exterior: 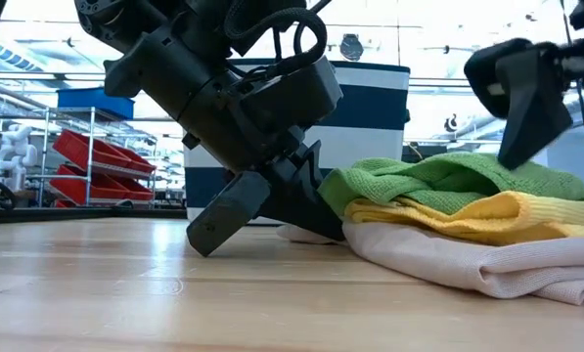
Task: Fold towel
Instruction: Put the stacked towels into the laundry bin
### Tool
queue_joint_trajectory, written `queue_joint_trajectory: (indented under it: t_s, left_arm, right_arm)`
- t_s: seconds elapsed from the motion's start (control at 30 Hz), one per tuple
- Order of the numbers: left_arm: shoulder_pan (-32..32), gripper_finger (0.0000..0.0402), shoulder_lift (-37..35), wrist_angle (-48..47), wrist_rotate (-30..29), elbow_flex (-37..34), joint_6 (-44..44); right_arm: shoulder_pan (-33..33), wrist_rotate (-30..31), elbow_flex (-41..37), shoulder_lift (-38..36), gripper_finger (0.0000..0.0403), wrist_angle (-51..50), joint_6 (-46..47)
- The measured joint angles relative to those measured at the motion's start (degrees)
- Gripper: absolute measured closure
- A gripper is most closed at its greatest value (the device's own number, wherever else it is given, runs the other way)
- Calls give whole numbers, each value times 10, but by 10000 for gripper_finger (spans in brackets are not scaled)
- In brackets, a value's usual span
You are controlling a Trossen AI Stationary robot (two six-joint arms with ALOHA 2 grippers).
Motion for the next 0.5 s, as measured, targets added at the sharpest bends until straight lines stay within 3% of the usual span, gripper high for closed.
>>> queue_joint_trajectory:
  t_s: [0.4,0.5]
  left_arm:
    - [3,388,0,-2,0,0,-4]
    - [5,388,0,-2,1,0,-8]
  right_arm:
    - [2,-7,2,94,149,33,-5]
    - [4,25,13,112,149,23,1]
